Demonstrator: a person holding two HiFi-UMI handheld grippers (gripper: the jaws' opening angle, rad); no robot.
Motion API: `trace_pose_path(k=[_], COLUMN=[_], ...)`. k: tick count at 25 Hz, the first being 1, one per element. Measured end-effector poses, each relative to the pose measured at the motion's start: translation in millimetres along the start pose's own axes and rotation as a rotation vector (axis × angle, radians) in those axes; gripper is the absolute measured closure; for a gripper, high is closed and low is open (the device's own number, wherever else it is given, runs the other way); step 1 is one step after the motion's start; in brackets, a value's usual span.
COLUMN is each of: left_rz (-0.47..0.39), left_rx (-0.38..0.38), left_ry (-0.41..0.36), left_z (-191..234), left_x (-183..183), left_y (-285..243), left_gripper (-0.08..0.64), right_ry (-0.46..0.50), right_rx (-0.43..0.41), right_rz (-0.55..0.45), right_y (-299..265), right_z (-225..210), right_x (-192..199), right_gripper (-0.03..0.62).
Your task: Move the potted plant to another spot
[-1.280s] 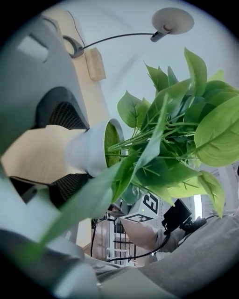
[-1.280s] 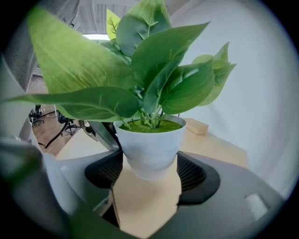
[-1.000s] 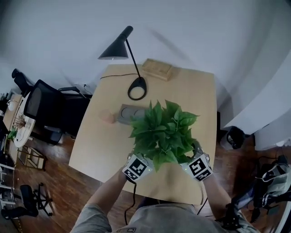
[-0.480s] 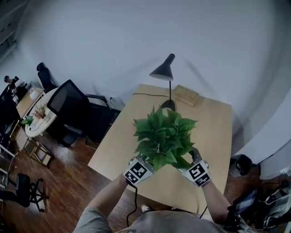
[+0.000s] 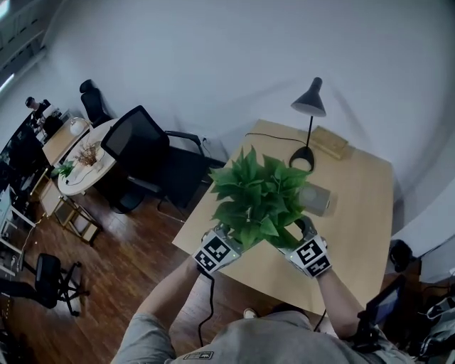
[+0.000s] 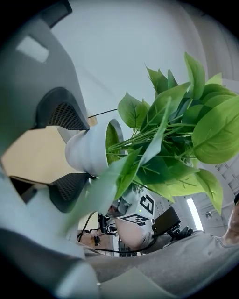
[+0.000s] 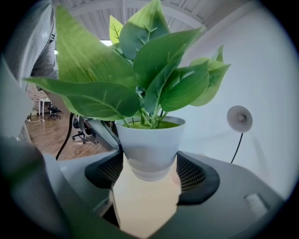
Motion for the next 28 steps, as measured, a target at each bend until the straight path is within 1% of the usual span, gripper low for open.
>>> trace_pose_path(k=[3,6,12,17,20,23,25,28], left_rz=[0.004,0.010,0.027,0.044,0.048,0.043,0.038,0.050], left_rx=[-0.022,-0.042,-0.087,-0.095,-0.076,-0.042,-0.012,0.055], left_ry=[0.014,0.025,0.068,0.084,0.092,0.084,0.076,0.085], left_z=[13,28,69,94,111,139,158,181], left_x=[6,13,30,41,48,57,65,86], left_y=[18,29,31,26,27,25,21,25], left_gripper=[0.275,0.275,0.276,0.276,0.278,0.276,0.276,0.277], right_ry=[-0.004,-0.001,0.001,-0.012,-0.022,-0.033,-0.041,-0.083], right_rx=[-0.030,-0.052,-0.101,-0.121,-0.115,-0.089,-0.063,-0.028], right_rz=[-0.006,-0.009,-0.025,-0.026,-0.011,0.011,0.031,0.080], right_y=[-18,-38,-83,-111,-128,-154,-173,-200], right_z=[10,14,3,-5,-8,-14,-19,-11], right_x=[-14,-21,-20,-13,-14,-13,-11,-5], right_gripper=[0.229,0.229,0.229,0.230,0.230,0.230,0.230,0.230])
Point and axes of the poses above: the fingertips, and each gripper's own axes: y backward along the fingers, z to its left, x out of its underside, the point moved 3 cm from there along y, backward along the fingers, and after that the axes turned 10 degrees about y, right-handed, at the moved point
